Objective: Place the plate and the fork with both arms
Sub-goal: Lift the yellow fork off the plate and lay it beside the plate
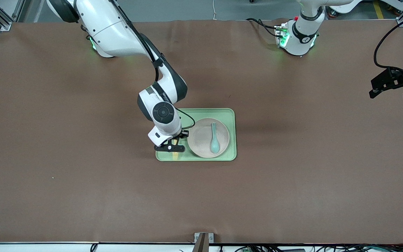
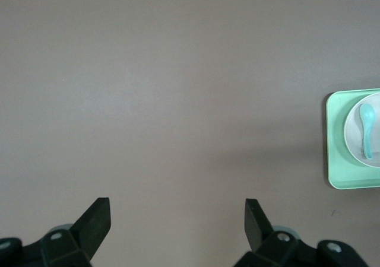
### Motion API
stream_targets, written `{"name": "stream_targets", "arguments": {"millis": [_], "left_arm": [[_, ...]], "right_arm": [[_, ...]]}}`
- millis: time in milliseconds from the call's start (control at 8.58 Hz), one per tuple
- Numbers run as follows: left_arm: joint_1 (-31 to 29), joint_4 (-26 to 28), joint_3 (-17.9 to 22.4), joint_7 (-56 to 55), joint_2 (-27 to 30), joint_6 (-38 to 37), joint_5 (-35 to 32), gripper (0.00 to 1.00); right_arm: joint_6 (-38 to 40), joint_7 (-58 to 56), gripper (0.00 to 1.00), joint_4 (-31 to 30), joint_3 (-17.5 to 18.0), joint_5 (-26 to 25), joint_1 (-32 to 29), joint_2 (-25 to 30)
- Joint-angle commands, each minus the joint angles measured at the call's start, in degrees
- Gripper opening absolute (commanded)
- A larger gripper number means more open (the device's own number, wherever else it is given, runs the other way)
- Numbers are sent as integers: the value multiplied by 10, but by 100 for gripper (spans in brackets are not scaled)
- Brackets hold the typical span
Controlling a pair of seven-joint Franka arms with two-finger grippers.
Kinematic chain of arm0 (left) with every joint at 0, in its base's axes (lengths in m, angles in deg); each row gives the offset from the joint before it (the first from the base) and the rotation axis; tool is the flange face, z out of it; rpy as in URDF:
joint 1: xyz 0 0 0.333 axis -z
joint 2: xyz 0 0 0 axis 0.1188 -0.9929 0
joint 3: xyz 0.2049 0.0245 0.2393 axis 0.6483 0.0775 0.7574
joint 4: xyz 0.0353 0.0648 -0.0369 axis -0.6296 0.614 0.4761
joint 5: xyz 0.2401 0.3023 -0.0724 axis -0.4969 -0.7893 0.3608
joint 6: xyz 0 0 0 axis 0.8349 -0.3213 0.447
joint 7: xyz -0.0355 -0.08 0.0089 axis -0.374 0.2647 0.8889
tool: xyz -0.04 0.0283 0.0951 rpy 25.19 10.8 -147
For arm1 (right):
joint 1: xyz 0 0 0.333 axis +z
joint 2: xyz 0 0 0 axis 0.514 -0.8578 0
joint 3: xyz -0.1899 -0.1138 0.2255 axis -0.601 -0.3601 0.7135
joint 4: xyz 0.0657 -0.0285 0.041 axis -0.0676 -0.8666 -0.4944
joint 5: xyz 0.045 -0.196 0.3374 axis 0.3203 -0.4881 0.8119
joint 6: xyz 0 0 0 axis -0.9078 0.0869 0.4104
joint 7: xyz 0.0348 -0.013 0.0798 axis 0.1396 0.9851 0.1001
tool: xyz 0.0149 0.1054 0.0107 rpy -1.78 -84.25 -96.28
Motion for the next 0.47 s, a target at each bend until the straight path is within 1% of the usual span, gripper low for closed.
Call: {"name": "stream_targets", "arguments": {"millis": [0, 117, 233, 350], "left_arm": [[-10, -7, -8, 6, 0, 12, -6, 99], [-9, -4, -8, 4, 1, 14, -7, 99], [-9, -6, -8, 4, 1, 14, -7, 99], [-9, -6, -9, 4, 1, 14, -9, 99]], "right_arm": [[-9, -10, 16, -26, 9, 7, -8, 12], [-6, -10, 65, -30, 9, 7, -6, 13], [-2, -12, 87, -31, 9, 7, -5, 14], [13, -11, 99, -31, 9, 7, -6, 18]]}}
